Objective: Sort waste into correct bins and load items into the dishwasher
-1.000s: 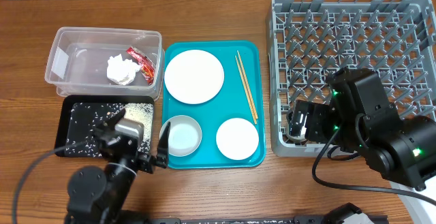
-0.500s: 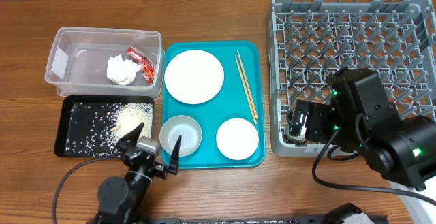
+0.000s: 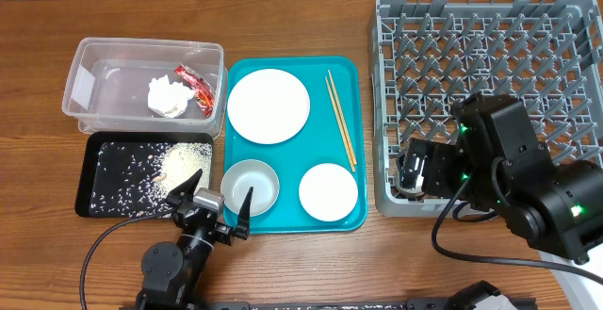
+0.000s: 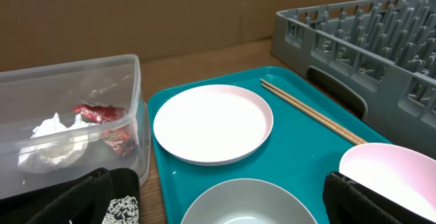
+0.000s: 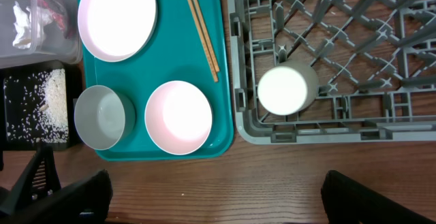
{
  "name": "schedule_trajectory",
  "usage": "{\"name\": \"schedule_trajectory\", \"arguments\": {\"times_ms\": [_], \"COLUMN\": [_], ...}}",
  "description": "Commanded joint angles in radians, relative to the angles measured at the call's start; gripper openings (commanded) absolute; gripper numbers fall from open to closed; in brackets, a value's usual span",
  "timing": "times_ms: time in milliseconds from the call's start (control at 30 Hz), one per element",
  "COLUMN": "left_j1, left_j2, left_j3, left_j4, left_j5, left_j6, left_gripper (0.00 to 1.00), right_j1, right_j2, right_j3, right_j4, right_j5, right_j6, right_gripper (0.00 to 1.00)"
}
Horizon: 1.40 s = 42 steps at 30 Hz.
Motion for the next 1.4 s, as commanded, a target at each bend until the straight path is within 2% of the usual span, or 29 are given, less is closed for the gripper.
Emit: {"name": "schedule_trajectory", "arguments": {"times_ms": [0, 233, 400, 500, 633, 767, 900, 1000, 1100, 1367], "left_j1": [0.005, 0.005, 0.005, 0.005, 0.005, 0.005, 0.005, 0.005, 0.005, 0.005], "left_j2": [-0.013, -0.013, -0.013, -0.013, -0.013, -0.013, -0.013, -0.013, -0.013, -0.013], "left_j3": [-0.006, -0.006, -0.006, -0.006, -0.006, -0.006, -0.006, -0.006, -0.006, -0.006], "left_j4": [0.004, 0.004, 0.004, 0.004, 0.004, 0.004, 0.004, 0.004, 0.004, 0.004], "left_j5": [0.011, 0.011, 0.011, 0.011, 0.011, 0.011, 0.011, 0.011, 0.011, 0.011], "left_j6": [0.008, 0.008, 0.008, 0.008, 0.008, 0.008, 0.008, 0.008, 0.008, 0.008], "left_gripper": [1.0, 1.0, 1.0, 1.0, 1.0, 1.0, 1.0, 1.0, 1.0, 1.0], "right_j1": [-0.002, -0.002, -0.002, 0.005, 0.091, 0.238, 0.296, 0.305, 0.305, 0.295], "right_j2": [-0.003, -0.003, -0.002, 0.02, 0.099, 0.23, 0.36, 0.45, 0.576, 0.731], "right_j3": [0.01, 0.01, 0.01, 0.01, -0.004, -0.032, -0.07, -0.087, -0.104, -0.11], "right_j4": [0.003, 0.008, 0.135, 0.174, 0.178, 0.163, 0.183, 0.224, 0.314, 0.411], "right_j5": [-0.002, -0.026, -0.082, -0.193, -0.262, -0.094, 0.072, 0.074, 0.078, 0.079], "right_j6": [0.0, 0.021, 0.03, 0.018, -0.025, -0.031, -0.042, -0.107, -0.219, -0.371], "right_gripper": [1.0, 1.0, 1.0, 1.0, 0.96, 0.93, 0.93, 0.91, 0.82, 0.8]}}
